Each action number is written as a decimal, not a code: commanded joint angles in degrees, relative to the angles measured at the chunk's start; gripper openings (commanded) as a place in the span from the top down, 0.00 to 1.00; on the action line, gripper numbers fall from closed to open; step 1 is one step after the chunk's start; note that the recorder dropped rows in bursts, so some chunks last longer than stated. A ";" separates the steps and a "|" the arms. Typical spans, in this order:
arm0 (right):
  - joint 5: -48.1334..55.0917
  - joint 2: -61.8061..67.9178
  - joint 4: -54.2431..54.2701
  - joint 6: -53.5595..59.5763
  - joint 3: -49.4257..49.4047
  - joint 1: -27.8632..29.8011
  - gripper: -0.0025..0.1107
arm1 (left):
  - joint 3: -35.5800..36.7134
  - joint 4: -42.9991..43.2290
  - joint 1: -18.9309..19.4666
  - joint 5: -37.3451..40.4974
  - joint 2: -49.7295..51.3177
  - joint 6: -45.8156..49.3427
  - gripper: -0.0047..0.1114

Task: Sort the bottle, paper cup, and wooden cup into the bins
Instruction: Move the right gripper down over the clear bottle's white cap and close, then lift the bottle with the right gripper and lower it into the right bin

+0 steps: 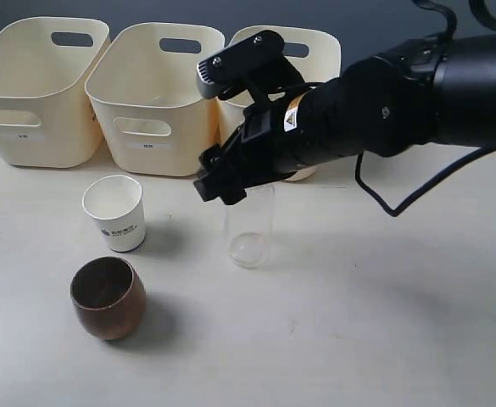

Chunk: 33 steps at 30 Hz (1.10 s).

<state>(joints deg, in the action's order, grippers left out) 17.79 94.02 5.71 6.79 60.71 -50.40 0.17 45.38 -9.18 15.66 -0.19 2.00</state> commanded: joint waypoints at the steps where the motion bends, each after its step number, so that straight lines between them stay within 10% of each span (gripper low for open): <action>1: 0.61 -1.42 -3.86 -3.18 0.23 0.39 0.30 | -0.17 0.14 -0.04 -0.75 0.19 -0.48 0.96; 29: -1.09 2.56 -4.34 -3.91 0.23 0.39 0.32 | -0.17 0.14 -0.04 -0.75 0.19 -0.48 0.96; 32: -1.33 3.19 -4.47 -3.91 0.23 0.39 0.52 | -0.17 0.14 -0.04 -0.75 0.19 -0.48 0.96; 33: -1.68 2.75 -4.47 -3.91 0.23 0.39 0.79 | -0.17 0.14 -0.04 -0.75 0.19 -0.48 0.96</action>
<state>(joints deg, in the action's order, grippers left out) 17.29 97.11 1.65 2.85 60.71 -50.26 0.17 45.38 -9.18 15.66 -0.19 2.00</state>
